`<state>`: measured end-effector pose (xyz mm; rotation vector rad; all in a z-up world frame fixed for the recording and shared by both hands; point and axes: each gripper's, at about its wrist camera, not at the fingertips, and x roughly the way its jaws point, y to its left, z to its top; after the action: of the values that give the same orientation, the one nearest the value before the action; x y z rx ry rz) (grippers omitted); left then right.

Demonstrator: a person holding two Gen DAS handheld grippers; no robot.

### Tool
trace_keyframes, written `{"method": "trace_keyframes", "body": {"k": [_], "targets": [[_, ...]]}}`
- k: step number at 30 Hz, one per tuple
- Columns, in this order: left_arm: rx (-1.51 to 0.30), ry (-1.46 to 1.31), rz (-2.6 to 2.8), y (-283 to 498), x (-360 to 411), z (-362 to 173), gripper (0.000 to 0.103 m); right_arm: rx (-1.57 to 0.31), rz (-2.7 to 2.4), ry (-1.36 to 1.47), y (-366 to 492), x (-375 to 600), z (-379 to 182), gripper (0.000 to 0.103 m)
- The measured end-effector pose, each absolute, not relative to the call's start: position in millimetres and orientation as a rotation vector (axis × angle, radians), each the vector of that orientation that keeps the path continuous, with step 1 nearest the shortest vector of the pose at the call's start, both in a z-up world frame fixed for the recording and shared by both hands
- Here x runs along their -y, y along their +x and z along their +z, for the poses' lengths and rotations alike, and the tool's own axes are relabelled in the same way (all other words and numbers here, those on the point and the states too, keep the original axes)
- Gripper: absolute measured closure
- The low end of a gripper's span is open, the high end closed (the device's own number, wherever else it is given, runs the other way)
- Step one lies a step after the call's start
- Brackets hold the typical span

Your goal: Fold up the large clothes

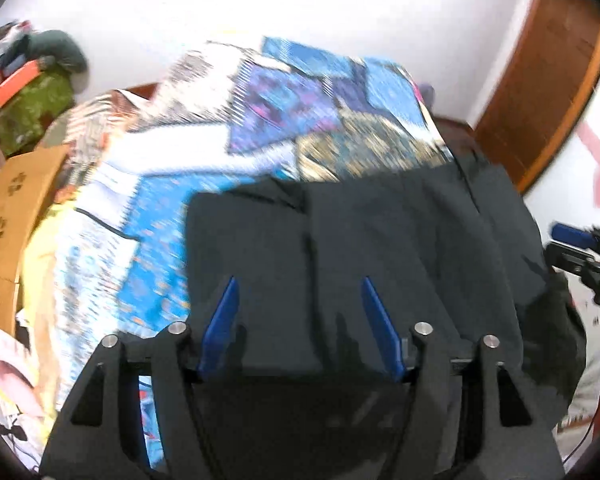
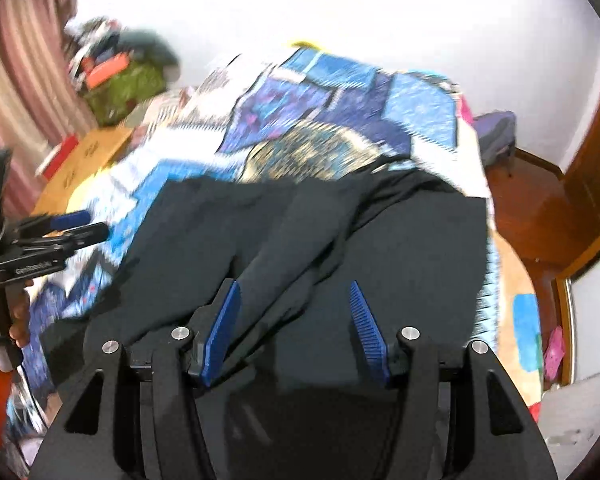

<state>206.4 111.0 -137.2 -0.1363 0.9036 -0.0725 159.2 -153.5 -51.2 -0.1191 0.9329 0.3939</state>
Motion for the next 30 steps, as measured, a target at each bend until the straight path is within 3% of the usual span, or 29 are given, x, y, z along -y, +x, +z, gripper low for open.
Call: {"method": "trace_keyframes", "body": {"k": [6, 11, 18, 30], "targets": [[-0.889, -0.229, 0.019, 216, -162, -135, 0.034, -0.852, 0.265, -0.033, 169, 199, -29, 0.038], [-0.959, -0.374, 0.019, 226, -195, -168, 0.034, -0.854, 0.179, -0.008, 180, 227, -29, 0.038], [-1.135, -0.555, -0.013, 245, -209, -243, 0.034, -1.02, 0.163, 0.149, 200, 259, -74, 0.038], [-1.199, -0.73, -0.133, 277, -204, -288, 0.034, -1.163, 0.219, 0.317, 221, 274, -114, 0.038]]}}
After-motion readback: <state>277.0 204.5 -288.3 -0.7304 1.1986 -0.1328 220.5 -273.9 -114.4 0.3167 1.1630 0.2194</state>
